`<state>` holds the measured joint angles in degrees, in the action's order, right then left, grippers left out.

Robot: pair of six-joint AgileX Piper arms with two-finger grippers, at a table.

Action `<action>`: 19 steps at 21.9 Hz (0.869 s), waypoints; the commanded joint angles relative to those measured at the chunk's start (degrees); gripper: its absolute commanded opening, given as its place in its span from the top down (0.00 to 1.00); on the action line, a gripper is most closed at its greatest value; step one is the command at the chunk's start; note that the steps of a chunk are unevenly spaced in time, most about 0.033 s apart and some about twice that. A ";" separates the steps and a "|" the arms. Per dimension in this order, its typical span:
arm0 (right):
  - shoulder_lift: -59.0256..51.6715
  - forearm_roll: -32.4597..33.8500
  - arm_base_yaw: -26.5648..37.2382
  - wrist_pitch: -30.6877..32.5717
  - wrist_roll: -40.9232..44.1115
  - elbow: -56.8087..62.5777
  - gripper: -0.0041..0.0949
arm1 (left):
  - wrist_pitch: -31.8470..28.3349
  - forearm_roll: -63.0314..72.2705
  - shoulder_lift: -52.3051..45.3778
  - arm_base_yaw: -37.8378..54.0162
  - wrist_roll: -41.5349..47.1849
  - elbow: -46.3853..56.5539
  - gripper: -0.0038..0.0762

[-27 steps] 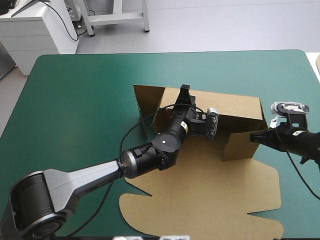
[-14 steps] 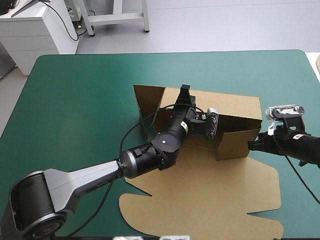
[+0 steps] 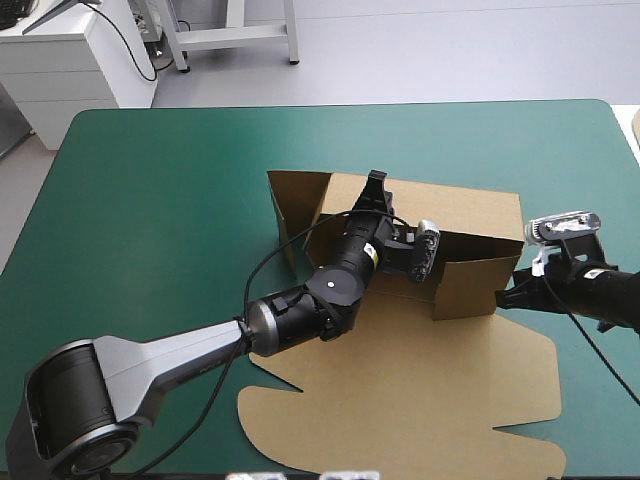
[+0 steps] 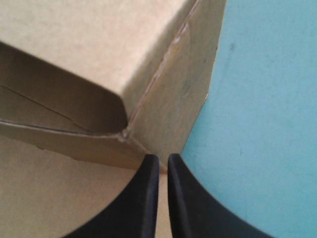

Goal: Fold the box

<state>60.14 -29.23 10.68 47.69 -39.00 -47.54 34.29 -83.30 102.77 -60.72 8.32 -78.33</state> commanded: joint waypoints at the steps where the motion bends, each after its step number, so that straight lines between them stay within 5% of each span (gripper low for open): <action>1: 0.63 -1.57 0.22 0.95 -1.10 -1.34 0.74 | 1.13 1.54 -1.59 -0.09 0.09 -0.70 0.96; 8: 2.65 -1.90 0.22 -1.21 -3.00 -1.34 0.56 | 1.01 1.54 -1.59 -0.09 0.09 -0.70 0.96; 14: 7.61 -16.60 0.22 -6.50 -15.19 -1.34 0.57 | 1.01 1.54 -1.59 -0.09 0.09 -0.70 0.96; 16: 9.68 -18.08 0.22 -7.47 -17.13 -1.34 0.73 | 1.01 1.54 -1.59 -0.09 1.05 -0.70 0.96; 18: 10.62 -18.23 0.22 -7.47 -16.87 -1.34 0.98 | 1.01 1.54 -1.59 -0.09 2.57 -0.70 0.96; 19: 10.85 -19.54 0.22 -7.47 -16.71 -1.34 0.96 | 1.01 1.54 -1.59 -0.09 2.57 -0.70 0.96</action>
<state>70.91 -43.86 10.72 39.10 -55.36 -47.61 34.52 -83.82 103.01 -60.72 9.71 -78.33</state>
